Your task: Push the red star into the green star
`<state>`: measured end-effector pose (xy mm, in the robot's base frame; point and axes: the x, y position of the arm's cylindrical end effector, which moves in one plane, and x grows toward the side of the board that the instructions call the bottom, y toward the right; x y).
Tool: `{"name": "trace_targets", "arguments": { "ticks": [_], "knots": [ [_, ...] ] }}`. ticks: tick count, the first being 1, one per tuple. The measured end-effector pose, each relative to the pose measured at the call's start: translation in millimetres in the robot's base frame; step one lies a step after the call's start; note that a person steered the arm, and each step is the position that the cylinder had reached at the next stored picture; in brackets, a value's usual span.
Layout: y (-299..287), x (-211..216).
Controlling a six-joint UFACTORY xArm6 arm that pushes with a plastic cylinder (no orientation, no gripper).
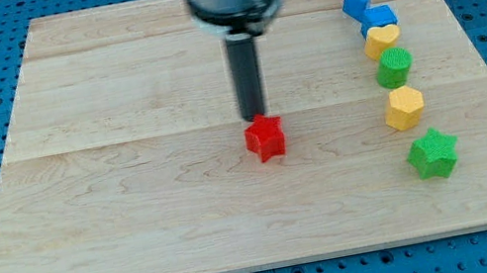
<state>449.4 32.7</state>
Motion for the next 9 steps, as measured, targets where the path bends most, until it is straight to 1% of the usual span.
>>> {"name": "trace_targets", "arguments": {
  "ticks": [1,2,3,4,6,7,8,9],
  "knots": [
    [-8,39],
    [-41,21],
    [13,78],
    [21,103],
    [104,119],
    [107,148],
    [87,169],
    [139,167]
  ]
}}
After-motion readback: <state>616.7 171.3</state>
